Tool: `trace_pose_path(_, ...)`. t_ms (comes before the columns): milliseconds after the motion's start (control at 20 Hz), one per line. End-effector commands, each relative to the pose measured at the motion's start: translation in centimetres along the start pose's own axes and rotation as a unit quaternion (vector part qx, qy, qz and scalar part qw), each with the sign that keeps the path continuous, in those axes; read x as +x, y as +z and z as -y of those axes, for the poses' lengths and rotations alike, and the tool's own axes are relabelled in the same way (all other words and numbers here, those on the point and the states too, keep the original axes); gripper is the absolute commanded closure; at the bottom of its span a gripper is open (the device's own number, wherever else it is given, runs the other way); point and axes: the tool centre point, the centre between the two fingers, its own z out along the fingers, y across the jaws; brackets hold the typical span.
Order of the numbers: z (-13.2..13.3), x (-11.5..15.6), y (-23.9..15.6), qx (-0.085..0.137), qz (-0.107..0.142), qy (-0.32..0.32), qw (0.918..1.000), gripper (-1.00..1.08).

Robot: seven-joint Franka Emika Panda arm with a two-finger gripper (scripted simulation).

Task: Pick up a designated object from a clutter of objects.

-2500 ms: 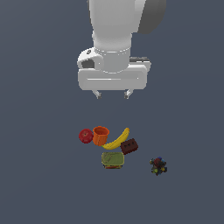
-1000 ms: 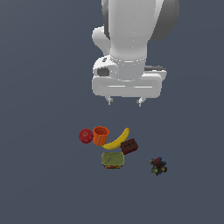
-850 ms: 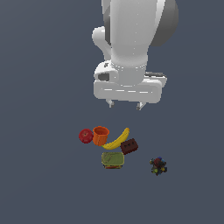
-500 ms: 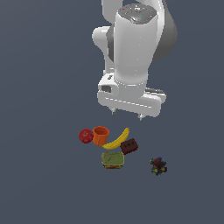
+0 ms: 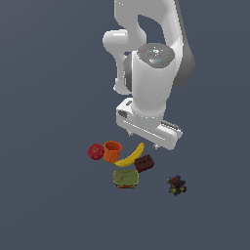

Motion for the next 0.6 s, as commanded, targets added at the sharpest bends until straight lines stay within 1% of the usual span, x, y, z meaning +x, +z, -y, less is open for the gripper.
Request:
trace_pose_path(0, 0.3, 0.1, 1.4, -0.002, 0.001, 0.031, 0.9995, -0.92)
trace_pose_path(250, 0.8, 0.1, 4.1, -0.005, 0.003, 0.091, 0.9958, -0.92)
trace_pose_path(550, 1.3, 0.0, 7.5, -0.011, 0.003, 0.163, 0.9865, -0.92)
